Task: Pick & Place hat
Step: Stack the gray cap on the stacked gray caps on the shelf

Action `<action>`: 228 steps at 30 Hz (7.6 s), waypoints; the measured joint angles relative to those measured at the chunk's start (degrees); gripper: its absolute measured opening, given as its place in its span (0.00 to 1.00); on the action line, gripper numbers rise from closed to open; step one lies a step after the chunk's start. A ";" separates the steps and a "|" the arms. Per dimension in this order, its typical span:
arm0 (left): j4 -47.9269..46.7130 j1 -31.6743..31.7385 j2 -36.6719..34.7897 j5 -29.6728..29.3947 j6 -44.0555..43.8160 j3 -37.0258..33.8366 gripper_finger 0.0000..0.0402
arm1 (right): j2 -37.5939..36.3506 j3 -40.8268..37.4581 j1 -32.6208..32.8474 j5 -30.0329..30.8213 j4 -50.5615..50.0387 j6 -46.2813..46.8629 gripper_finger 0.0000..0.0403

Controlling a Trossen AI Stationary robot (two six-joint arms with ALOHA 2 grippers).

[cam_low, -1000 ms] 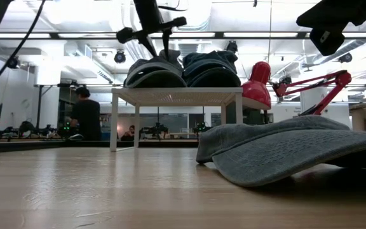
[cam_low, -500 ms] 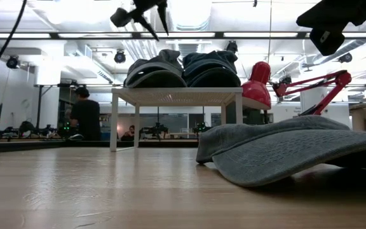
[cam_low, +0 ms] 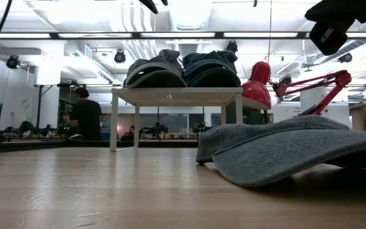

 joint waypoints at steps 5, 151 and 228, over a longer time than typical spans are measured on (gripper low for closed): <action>-4.38 -6.60 0.00 -7.27 -2.38 -0.11 0.32 | 0.46 0.00 0.00 -2.10 0.24 0.40 0.03; 19.96 -35.35 -39.15 -20.29 -2.31 -60.11 0.31 | 46.49 31.43 1.14 -14.29 -33.48 60.61 0.93; 19.96 -35.33 -39.04 -20.31 -1.68 -60.11 0.31 | 76.05 44.11 -2.78 -4.92 -28.09 64.07 0.91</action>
